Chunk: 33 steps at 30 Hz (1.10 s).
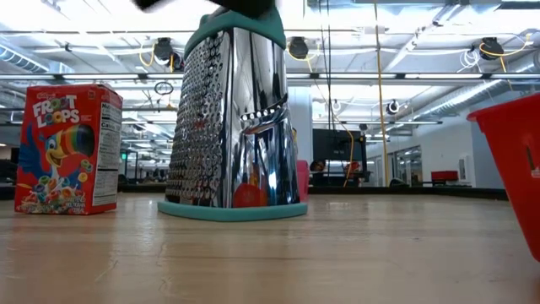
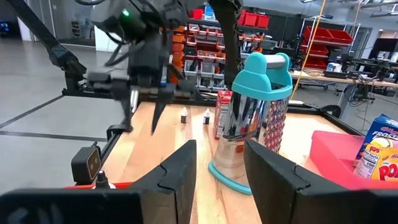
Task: Pick & Place Kitchen Items
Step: Put the red cereal box into the pink bin
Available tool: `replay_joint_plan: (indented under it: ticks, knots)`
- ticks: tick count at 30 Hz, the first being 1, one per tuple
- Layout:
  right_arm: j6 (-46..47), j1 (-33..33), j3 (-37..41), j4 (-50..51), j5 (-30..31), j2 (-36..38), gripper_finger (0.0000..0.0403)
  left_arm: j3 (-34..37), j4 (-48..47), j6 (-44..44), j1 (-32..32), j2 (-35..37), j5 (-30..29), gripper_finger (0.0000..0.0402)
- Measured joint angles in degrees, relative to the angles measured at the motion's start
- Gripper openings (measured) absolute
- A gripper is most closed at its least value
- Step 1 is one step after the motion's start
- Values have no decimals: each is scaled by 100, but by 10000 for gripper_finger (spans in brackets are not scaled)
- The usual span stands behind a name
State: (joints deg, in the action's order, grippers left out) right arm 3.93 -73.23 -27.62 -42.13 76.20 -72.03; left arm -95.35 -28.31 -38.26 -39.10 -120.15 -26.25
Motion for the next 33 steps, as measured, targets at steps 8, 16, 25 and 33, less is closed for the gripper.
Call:
replay_joint_plan:
  ticks: [8,16,25,33]
  knots:
    - [167,1,0,66,0,0,125,-4,-2062,-2434,-700,286,-1410,175]
    - [273,-1,0,88,-1,0,125,0,-4291,-5273,-1180,395,-1906,175]
    - [273,-1,0,103,-2,0,125,189,-5311,-7080,-1638,391,-1427,175]
    - [292,-1,0,125,-1,0,125,640,-6118,-8185,-1837,388,-676,175]
